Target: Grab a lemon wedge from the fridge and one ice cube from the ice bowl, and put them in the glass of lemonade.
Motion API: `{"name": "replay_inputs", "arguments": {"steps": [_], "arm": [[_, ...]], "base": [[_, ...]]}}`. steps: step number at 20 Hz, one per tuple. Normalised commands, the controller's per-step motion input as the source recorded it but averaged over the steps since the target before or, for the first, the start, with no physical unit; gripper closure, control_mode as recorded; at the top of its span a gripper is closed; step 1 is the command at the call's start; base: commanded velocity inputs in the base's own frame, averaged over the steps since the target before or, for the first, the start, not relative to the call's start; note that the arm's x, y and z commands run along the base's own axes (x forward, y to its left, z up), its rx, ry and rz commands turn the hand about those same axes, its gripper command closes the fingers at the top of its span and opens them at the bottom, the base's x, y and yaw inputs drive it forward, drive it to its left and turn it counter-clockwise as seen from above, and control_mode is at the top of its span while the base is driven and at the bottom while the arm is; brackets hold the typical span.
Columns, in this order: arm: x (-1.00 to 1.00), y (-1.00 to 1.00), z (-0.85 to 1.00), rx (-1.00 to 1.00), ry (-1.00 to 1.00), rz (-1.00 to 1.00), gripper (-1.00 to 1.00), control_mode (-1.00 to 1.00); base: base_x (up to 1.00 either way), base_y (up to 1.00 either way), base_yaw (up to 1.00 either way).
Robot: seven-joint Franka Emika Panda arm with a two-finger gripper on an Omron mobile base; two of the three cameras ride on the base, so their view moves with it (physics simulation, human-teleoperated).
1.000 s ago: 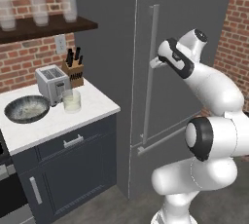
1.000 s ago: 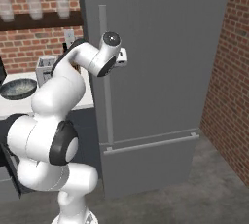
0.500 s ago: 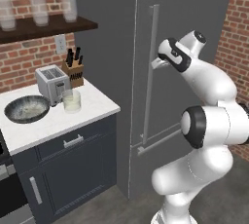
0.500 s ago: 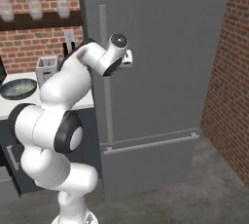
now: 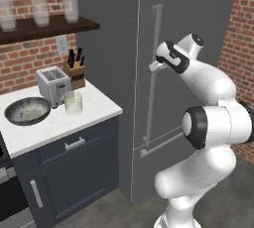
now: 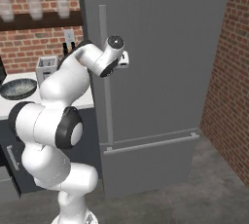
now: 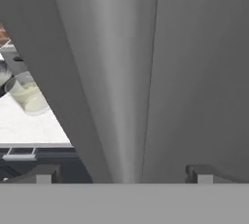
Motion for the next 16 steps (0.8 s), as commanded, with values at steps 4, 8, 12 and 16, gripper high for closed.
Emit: {"name": "replay_inputs", "arguments": {"steps": [4,8,12,16], "arm": [[0.26,0.19,-0.11,0.00,0.00,0.00,-1.00,-1.00],[0.54,0.01,-0.24,0.00,0.00,0.00,-1.00,-1.00],[0.39,0.08,-0.27,0.00,0.00,0.00,-1.00,-1.00],[0.18,0.14,-0.30,0.00,-0.01,0.00,-1.00,-1.00]], "base": [[0.00,0.00,0.00],[0.00,0.00,0.00],[0.00,0.00,0.00],[0.00,0.00,0.00]]}}
